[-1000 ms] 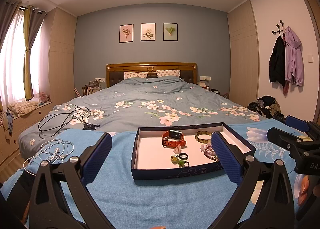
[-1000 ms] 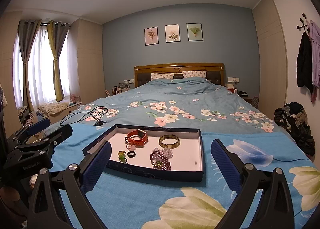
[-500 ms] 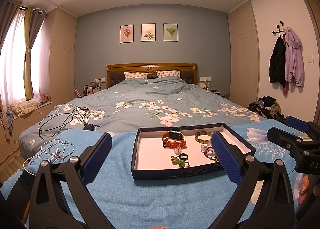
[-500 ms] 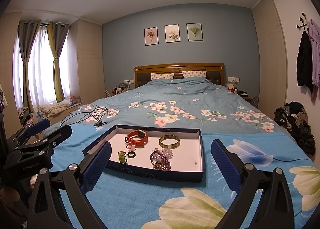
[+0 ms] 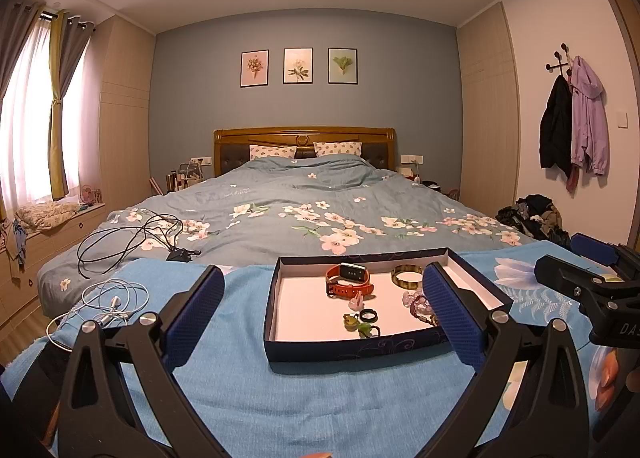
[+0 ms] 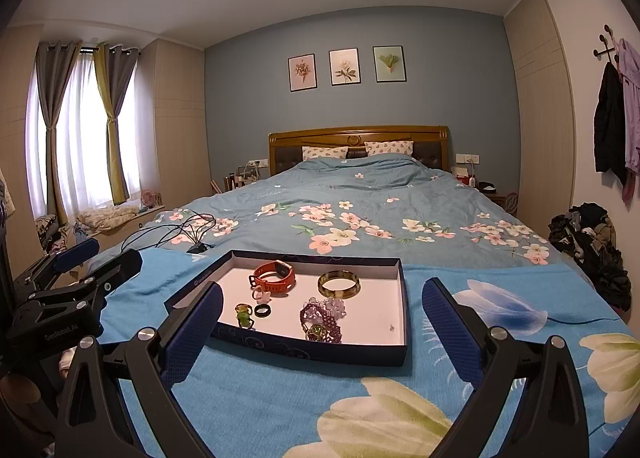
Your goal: Organize jewelry
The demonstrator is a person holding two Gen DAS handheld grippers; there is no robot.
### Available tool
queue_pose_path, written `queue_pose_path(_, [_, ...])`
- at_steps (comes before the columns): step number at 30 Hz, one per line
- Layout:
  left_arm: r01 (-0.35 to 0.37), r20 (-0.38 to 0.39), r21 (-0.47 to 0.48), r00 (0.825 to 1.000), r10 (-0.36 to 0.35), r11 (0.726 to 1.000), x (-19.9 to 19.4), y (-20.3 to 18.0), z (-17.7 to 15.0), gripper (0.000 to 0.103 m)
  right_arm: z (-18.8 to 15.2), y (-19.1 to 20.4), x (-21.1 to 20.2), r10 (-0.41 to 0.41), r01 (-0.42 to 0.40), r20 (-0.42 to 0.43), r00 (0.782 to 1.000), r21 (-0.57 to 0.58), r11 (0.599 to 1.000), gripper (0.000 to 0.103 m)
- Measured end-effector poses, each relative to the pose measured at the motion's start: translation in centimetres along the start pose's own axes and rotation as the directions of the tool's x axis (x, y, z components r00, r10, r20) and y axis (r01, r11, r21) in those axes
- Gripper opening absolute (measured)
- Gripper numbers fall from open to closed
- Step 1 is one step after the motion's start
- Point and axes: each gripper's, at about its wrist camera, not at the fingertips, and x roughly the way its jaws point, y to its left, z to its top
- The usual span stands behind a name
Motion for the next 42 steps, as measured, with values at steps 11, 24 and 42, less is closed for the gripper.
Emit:
queue_pose_path(11, [-0.001,0.003,0.002,1.000,0.001,1.000,0.07,-0.08,0.02,0.098,0.04,-0.05,0.20,0.000,0.000,-0.001,1.000,-0.001,1.000,0.096])
queue_pose_path(24, [0.001,0.003,-0.001,1.000,-0.001,1.000,0.33,-0.21,-0.04,0.098,-0.10,-0.25,0.08,-0.002,0.003,-0.003,1.000,0.003,1.000,0.096])
queue_pose_path(42, [0.005,0.001,-0.005,1.000,-0.005,1.000,0.47,-0.06,-0.10,0.098,-0.19,-0.36,-0.11,-0.002,0.002,-0.009,1.000,0.006,1.000,0.096])
